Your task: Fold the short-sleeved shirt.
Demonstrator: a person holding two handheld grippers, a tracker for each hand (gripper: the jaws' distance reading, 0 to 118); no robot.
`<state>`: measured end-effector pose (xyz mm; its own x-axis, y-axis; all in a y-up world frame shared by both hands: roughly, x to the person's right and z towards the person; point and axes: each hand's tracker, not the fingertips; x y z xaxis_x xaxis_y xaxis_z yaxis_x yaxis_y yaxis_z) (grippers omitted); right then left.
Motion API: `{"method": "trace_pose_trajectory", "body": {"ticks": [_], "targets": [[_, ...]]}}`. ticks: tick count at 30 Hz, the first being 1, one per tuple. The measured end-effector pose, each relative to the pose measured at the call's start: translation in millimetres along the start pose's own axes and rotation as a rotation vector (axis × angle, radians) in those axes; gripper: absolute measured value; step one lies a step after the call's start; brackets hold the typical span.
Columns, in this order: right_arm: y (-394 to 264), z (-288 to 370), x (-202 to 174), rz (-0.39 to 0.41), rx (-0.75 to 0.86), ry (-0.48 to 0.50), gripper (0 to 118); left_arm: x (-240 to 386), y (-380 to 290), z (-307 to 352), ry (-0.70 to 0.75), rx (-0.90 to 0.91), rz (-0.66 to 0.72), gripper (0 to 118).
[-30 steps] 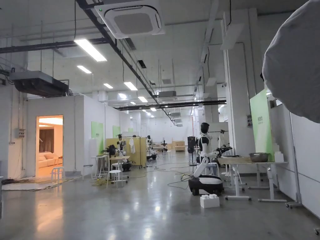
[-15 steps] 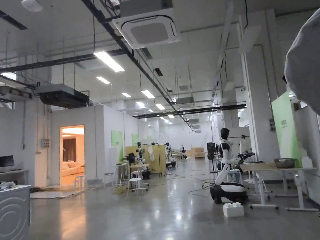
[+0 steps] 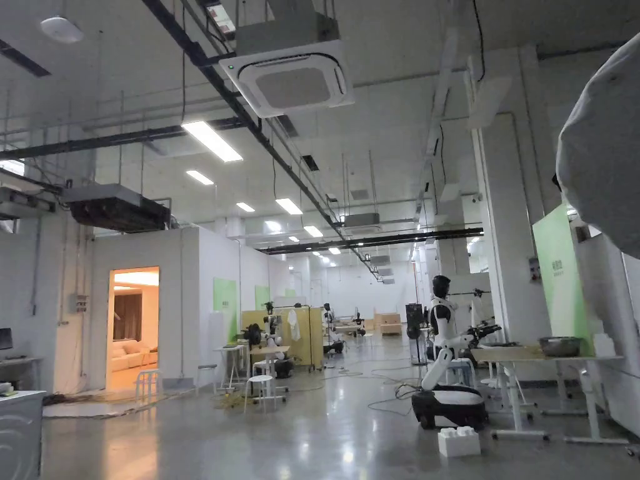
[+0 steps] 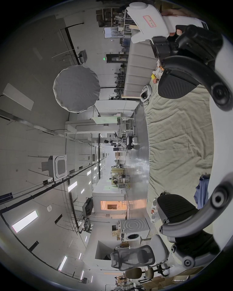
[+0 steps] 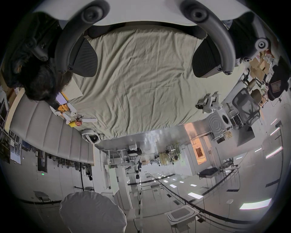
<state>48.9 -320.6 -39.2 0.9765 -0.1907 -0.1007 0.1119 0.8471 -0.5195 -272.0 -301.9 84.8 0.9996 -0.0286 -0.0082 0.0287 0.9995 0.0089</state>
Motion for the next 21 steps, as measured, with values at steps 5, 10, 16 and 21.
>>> {"method": "trace_pose_trajectory", "body": {"ticks": [5,10,16,21], "targets": [[-7.4,-4.2,-1.4,0.017,-0.001,0.038,118,1.9,1.6,-0.5,-0.029,0.001,0.001,118],[-16.2,-14.2,-4.5,0.027,-0.043,-0.016,118,6.5,5.1,-0.8,-0.033,0.002,-0.002,118],[-19.8,-23.1,6.4,-0.026,-0.058,0.028,117,8.1,5.9,-0.5,-0.047,0.013,-0.018,118],[-14.6,-22.8,11.2,-0.049,-0.035,0.039,115,4.7,5.3,-1.3,-0.045,0.016,0.030,118]]}}
